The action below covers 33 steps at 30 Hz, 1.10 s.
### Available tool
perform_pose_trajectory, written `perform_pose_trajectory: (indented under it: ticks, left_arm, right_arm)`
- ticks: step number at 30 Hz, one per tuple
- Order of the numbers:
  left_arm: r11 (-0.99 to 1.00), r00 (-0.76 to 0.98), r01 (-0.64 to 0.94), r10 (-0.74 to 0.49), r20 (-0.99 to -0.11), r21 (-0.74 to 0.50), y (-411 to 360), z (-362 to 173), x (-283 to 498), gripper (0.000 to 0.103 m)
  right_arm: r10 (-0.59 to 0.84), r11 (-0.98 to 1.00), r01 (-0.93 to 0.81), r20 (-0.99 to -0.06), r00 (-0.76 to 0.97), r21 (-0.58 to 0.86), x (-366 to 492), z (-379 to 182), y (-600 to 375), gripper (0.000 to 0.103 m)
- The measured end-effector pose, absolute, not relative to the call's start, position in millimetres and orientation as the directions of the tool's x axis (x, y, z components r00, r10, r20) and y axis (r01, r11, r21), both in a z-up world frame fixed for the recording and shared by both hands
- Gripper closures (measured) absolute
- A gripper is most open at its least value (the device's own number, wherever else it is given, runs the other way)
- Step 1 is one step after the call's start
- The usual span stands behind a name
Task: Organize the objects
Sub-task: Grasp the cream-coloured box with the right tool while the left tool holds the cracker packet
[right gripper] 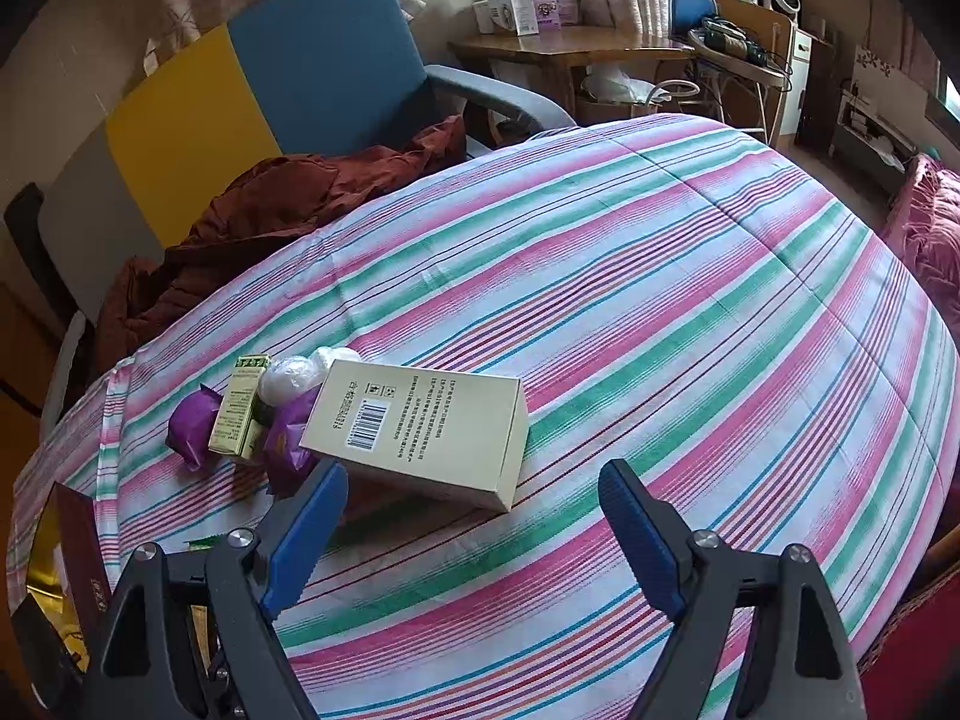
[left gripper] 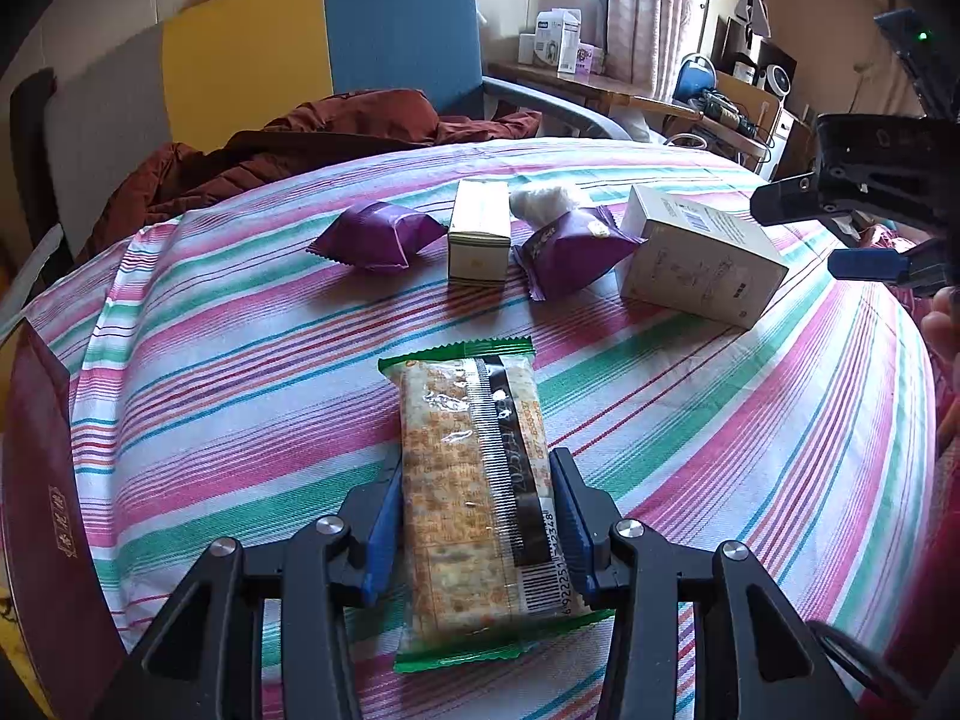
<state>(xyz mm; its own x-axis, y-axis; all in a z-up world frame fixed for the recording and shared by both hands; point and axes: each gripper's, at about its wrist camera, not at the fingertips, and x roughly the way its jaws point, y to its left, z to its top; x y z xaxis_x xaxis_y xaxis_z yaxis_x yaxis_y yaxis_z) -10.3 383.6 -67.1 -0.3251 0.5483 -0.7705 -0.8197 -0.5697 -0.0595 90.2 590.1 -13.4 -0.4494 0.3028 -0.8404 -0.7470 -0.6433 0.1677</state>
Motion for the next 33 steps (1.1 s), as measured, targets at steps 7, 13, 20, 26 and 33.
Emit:
perform_pose_trajectory:
  ticks: [7,13,20,26,33]
  left_arm:
    - [-0.569,-0.314,-0.819,0.560,-0.766,-0.080,383,-67,-12,0.057]
    - [-0.567,-0.297,-0.817,0.576,-0.762,-0.110,381,-67,-14,0.057]
    - [-0.566,-0.287,-0.815,0.585,-0.758,-0.128,380,-66,-16,0.056]
    - [-0.565,-0.283,-0.814,0.590,-0.757,-0.136,379,-67,-16,0.056]
    - [-0.564,-0.278,-0.813,0.595,-0.754,-0.145,378,-67,-16,0.056]
  right_arm:
    - [0.281,-0.716,-0.691,-0.866,-0.413,0.098,75,-17,579,0.016]
    - [0.361,-0.862,-0.481,-0.859,-0.362,-0.159,42,-6,564,0.016]
    - [0.330,-0.937,-0.209,-0.905,-0.267,-0.280,-1,-31,572,0.016]
    - [0.346,-0.929,-0.202,-0.921,-0.181,-0.310,-8,-64,574,0.028]
    - [0.289,-0.921,-0.333,-0.929,-0.231,-0.204,26,-61,555,0.048]
